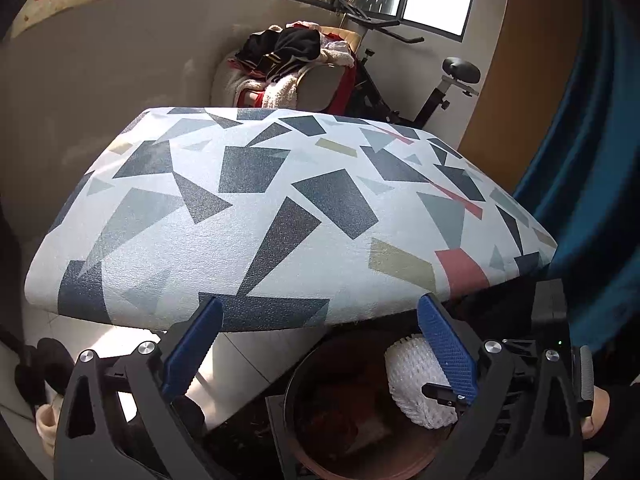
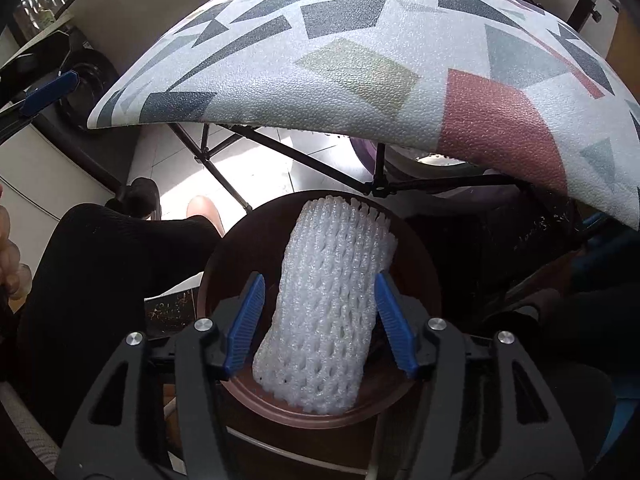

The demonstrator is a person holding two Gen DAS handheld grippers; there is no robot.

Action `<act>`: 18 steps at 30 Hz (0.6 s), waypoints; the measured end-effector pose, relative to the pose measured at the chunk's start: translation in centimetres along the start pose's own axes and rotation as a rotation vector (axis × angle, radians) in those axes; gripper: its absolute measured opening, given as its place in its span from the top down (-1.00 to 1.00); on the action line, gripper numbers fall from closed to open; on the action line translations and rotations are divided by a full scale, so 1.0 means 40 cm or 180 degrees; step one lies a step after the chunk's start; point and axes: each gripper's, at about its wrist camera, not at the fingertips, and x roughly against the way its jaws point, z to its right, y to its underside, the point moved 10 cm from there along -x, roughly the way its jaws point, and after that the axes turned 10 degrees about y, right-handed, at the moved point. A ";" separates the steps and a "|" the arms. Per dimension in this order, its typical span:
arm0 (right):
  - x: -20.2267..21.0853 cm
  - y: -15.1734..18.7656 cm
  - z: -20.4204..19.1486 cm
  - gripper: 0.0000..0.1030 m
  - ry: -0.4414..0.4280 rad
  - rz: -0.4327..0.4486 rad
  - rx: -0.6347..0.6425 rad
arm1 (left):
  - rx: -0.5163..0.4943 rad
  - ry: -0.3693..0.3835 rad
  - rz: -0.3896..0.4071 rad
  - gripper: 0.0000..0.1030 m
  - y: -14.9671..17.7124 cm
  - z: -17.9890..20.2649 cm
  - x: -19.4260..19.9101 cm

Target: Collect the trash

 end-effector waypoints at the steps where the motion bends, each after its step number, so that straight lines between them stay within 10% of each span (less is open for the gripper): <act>1: 0.006 -0.007 0.004 -0.38 0.0009 0.0037 -0.0010 | -0.0006 -0.0006 0.0007 -0.86 -0.001 0.000 0.001; 18: 0.345 -0.301 0.169 -0.88 0.0528 0.1250 -0.0154 | -0.0401 -0.0279 0.0537 -0.88 -0.234 0.062 0.113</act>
